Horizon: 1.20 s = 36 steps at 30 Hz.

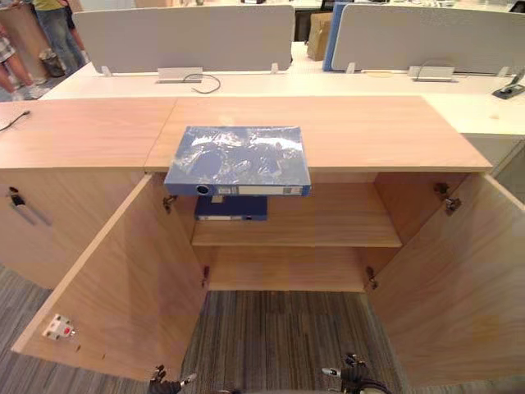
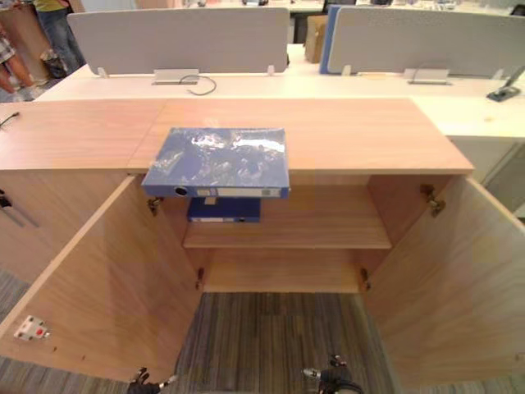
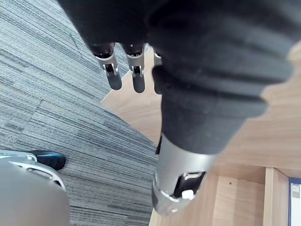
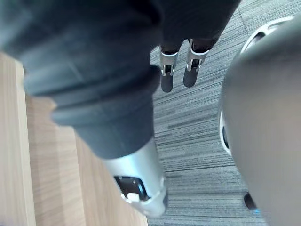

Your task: Walk over to the cabinet, pick up the folder, carry it to the office cabinet, place the folder inside the office cabinet, then close the office cabinet door

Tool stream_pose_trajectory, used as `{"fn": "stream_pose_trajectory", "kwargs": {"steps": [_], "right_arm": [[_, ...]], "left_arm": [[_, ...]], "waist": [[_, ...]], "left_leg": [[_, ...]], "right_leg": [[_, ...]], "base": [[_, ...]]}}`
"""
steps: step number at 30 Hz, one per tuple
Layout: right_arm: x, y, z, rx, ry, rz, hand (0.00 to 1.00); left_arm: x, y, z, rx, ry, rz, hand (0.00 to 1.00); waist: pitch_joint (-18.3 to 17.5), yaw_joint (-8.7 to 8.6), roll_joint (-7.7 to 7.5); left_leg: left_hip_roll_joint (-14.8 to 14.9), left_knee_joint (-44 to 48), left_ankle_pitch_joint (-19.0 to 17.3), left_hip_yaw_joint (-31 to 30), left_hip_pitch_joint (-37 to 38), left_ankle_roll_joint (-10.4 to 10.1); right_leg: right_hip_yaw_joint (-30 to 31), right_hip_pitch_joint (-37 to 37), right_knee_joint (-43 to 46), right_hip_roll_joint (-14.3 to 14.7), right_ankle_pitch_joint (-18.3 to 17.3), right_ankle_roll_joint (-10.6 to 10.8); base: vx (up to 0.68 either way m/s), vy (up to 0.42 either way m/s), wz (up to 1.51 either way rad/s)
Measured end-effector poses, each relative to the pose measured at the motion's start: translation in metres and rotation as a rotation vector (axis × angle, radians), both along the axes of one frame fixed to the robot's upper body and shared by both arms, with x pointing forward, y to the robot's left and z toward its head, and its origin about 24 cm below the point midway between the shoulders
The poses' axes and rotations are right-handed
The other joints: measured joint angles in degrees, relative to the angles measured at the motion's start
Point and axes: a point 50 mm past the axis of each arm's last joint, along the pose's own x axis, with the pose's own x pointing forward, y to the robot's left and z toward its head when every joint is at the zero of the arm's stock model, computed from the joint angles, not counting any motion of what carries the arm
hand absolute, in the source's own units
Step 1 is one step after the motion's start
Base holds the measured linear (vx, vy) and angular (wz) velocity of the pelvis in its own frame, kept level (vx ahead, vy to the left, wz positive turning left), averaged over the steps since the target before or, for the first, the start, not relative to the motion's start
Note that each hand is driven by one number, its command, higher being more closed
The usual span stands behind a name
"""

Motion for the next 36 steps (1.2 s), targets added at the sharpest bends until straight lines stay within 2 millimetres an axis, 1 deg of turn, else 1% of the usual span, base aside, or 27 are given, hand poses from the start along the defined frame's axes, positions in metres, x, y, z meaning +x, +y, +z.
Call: {"fn": "stream_pose_trajectory", "kwargs": {"steps": [3,4,5,6,7,9,10,12,13,15,17,18,19,20,21,22,23,24,25,26,27,28,29,30,32,34,36], "right_arm": [[0.003,0.001,0.001,-0.003,-0.014,0.012,0.0],[0.003,0.003,0.001,0.003,-0.015,0.011,0.0],[0.0,0.005,0.0,0.01,-0.012,0.0,0.0],[0.001,0.002,0.001,0.001,-0.017,0.001,0.0],[0.002,0.0,0.002,-0.005,-0.024,0.003,0.0],[0.001,0.001,0.002,-0.003,-0.027,0.001,0.0],[0.0,0.002,0.002,0.001,-0.026,-0.004,0.0],[-0.002,0.003,0.001,0.011,-0.025,-0.038,0.0],[-0.004,0.002,0.001,0.013,-0.021,-0.05,0.0],[-0.005,0.003,0.0,0.017,-0.019,-0.069,0.0],[-0.006,0.003,0.0,0.017,-0.015,-0.068,0.0],[-0.006,0.004,0.0,0.018,-0.013,-0.069,0.0],[-0.005,0.004,0.0,0.017,-0.014,-0.071,0.0],[-0.004,0.005,0.0,0.016,-0.017,-0.071,0.0],[-0.002,0.006,0.001,0.018,-0.02,-0.071,0.0],[0.001,0.007,0.001,0.02,-0.028,-0.066,0.0],[0.004,0.007,0.002,0.019,-0.033,-0.062,0.0],[0.007,0.008,0.003,0.015,-0.042,-0.039,0.0],[0.011,0.014,0.003,0.028,-0.046,-0.022,0.0],[0.014,0.027,0.003,0.054,-0.054,0.002,0.0],[0.016,0.032,0.003,0.064,-0.062,0.011,0.0],[0.02,0.036,0.005,0.073,-0.078,0.015,0.0],[0.023,0.038,0.007,0.073,-0.094,0.031,0.0],[0.023,0.04,0.007,0.074,-0.098,0.048,0.0],[0.021,0.048,0.007,0.081,-0.094,0.132,0.0],[0.013,0.051,0.004,0.082,-0.069,0.183,0.0],[0.009,0.052,0.003,0.08,-0.059,0.197,0.0]], "left_arm": [[0.003,0.0,0.001,-0.001,-0.008,-0.002,0.0],[0.004,0.001,0.001,0.003,-0.013,-0.001,0.0],[0.006,0.003,0.002,0.007,-0.018,0.008,0.0],[0.009,-0.001,0.001,-0.006,-0.023,0.011,0.0],[0.01,-0.008,0.001,-0.025,-0.031,0.033,0.0],[0.013,-0.016,0.001,-0.052,-0.052,0.059,0.0],[0.016,-0.019,0.002,-0.065,-0.071,0.086,0.0],[0.016,-0.018,0.002,-0.077,-0.081,0.104,0.0],[0.015,-0.018,0.002,-0.088,-0.082,0.117,0.0],[0.014,-0.014,0.002,-0.089,-0.086,0.146,0.0],[0.013,-0.012,0.002,-0.096,-0.092,0.17,0.0],[0.013,-0.011,0.003,-0.103,-0.098,0.189,0.0],[0.014,-0.01,0.003,-0.108,-0.102,0.195,0.0],[0.017,-0.01,0.004,-0.12,-0.118,0.199,0.0],[0.02,-0.01,0.005,-0.126,-0.138,0.194,0.0],[0.028,-0.01,0.009,-0.135,-0.174,0.18,0.0],[0.033,-0.011,0.011,-0.147,-0.202,0.178,0.0],[0.045,-0.013,0.02,-0.161,-0.277,0.162,0.0],[0.055,-0.01,0.031,-0.186,-0.365,0.165,0.0],[0.072,-0.002,0.049,-0.208,-0.491,0.151,0.0],[0.079,-0.001,0.058,-0.226,-0.553,0.142,0.0],[0.09,0.0,0.075,-0.274,-0.663,0.134,0.0],[0.095,0.0,0.087,-0.338,-0.76,0.149,0.0],[0.096,-0.001,0.093,-0.368,-0.801,0.155,0.0],[0.101,0.0,0.12,-0.459,-0.974,0.184,0.0],[0.107,-0.009,0.139,-0.55,-1.082,0.191,0.0],[0.105,-0.014,0.144,-0.59,-1.112,0.215,0.0]], "waist": [[0.57,-0.07,-0.15],[0.6,-0.13,-0.77],[0.87,-0.14,-2.4],[0.86,-0.09,-1.44],[0.67,-0.16,-0.36],[0.62,-0.2,-0.23],[0.56,-0.19,-0.29],[0.29,-0.27,-0.34],[0.05,-0.28,-0.22],[-0.07,0.03,-0.28],[0.01,0.32,-0.39],[0.07,0.52,-0.5],[0.12,0.58,-0.55],[0.16,0.79,-0.59],[0.26,1.17,-0.71],[0.54,1.98,-0.97],[0.73,2.18,-0.91],[0.79,2.76,-0.07],[1.22,3.35,-0.87],[1.63,3.26,-3.1],[1.61,3.42,-3.88],[1.48,3.79,-4.55],[1.64,4.02,-4.35],[1.71,4.07,-4.24],[1.66,4.62,-4.15],[1.63,5.17,-4.02],[1.41,5.18,-3.66]], "left_leg": [[1.4,-0.3,-0.62,-0.11,1.43,-0.77],[1.16,0.05,-1.23,-0.24,1.72,-1.82],[0.14,0.72,-1.88,-1.27,1.99,-2.8],[0.6,0.79,-2.21,-1.93,2.2,-2.74],[1.37,0.84,-2.32,-2.84,2.37,-3.34],[3.06,1.77,-3.02,-4.17,2.21,-4.63],[4.88,3.66,-4.19,-5.27,1.78,-5.99],[7.5,8.23,-6.89,-6.78,0.46,-6.61],[9.03,12.08,-8.63,-7.12,-0.8,-7.09],[11.4,24.63,-9.95,-6.96,-5.89,-7.83],[12.82,34.88,-10.18,-5.69,-9.78,-7.98],[13.51,40.49,-10.86,-3.17,-11.64,-6.79],[13.68,41.87,-11.28,-1.62,-12.29,-6.16],[13.53,42.62,-12.52,1.16,-13.99,-4.15],[12.55,41.94,-13.31,2.39,-15.73,-2.87],[10.51,38.51,-13.31,2.9,-18.01,-2.54],[9.55,35.17,-12.58,2.81,-18.89,-2.42],[8.67,25.95,-3.87,2.32,-19.54,-0.62],[8.08,25.04,-2.99,2.15,-19.35,-1.04],[6.24,24.44,-3.05,2.05,-19.3,-0.65],[5.56,23.9,-3.13,2.07,-19.23,-0.53],[4.41,22.59,-3.21,2.01,-18.77,-0.36],[3.64,21.27,-3.18,2.21,-17.26,-0.03],[3.4,20.64,-3.16,2.41,-16.28,0.02],[3.09,20.14,-3.12,2.71,-15.35,0.15],[3.12,19.46,-2.68,2.45,-15.5,-0.29],[3.1,18.65,-1.96,2.35,-15.43,-0.54]], "right_leg": [[-2.34,-2.78,-1.7,3.93,-0.72,-0.2],[-2.26,-2.93,-5.99,5.4,0.51,-1.61],[-2.59,-2.6,-9.21,5.27,0.77,-5.11],[-2.86,-2.44,-9.41,5.74,0.37,-4.98],[-3.99,-1.99,-9.96,6.65,-1.22,-4.52],[-5.74,-0.79,-10.39,8.25,-2.91,-5.08],[-6.89,0.77,-11.77,10.19,-3.59,-5.35],[-8.51,3.24,-13.83,12.97,-4.34,-5.84],[-9.11,4.49,-15.1,14.54,-4.55,-6.29],[-9.17,7.3,-17.84,16.64,-4.67,-6.46],[-8.92,9.27,-19.0,16.79,-4.72,-6.77],[-8.54,11.36,-20.11,16.6,-4.72,-6.76],[-8.33,12.29,-20.45,16.32,-4.71,-6.76],[-7.89,13.62,-20.68,15.39,-4.71,-6.75],[-7.5,14.31,-20.7,14.6,-4.7,-6.7],[-7.46,14.74,-20.03,13.11,-4.7,-6.51],[-7.43,14.79,-19.28,12.47,-4.74,-6.31],[-7.36,15.14,-18.14,12.56,-5.24,-4.55],[-7.0,15.59,-17.39,11.97,-6.43,-2.46],[-7.05,15.52,-17.68,10.54,-6.48,-2.29],[-7.05,15.4,-17.87,10.12,-6.19,-2.4],[-7.07,15.51,-18.08,9.42,-5.54,-2.39],[-7.04,16.32,-18.29,8.84,-4.89,-2.64],[-6.92,16.79,-18.6,8.68,-4.83,-2.71],[-6.59,17.83,-21.15,9.36,-4.81,-2.7],[-6.45,18.33,-22.78,9.88,-4.43,-2.09],[-6.48,18.14,-23.05,10.03,-4.41,-2.05]], "base": [[0.02,-0.126,0.0],[0.03,-0.234,0.22],[0.06,-0.245,0.23],[0.1,-0.203,0.25],[0.14,-0.194,0.25],[0.16,-0.209,0.32],[0.19,-0.23,0.3],[0.25,-0.238,0.27],[0.22,-0.146,0.15],[0.27,-0.086,0.01],[0.25,-0.024,-0.12],[0.24,0.002,-0.13],[0.3,0.018,-0.11],[0.3,0.058,-0.05],[0.35,0.127,-0.05],[0.29,0.152,-0.06],[0.29,0.215,-0.08],[0.28,0.241,0.0],[0.33,0.239,0.19],[0.26,0.163,0.24],[0.24,0.119,0.29],[0.2,0.124,0.16],[0.18,0.108,0.11],[0.11,0.065,-0.04],[0.03,-0.045,-0.02],[0.0,-0.111,0.06],[-0.04,-0.103,0.02]]}}
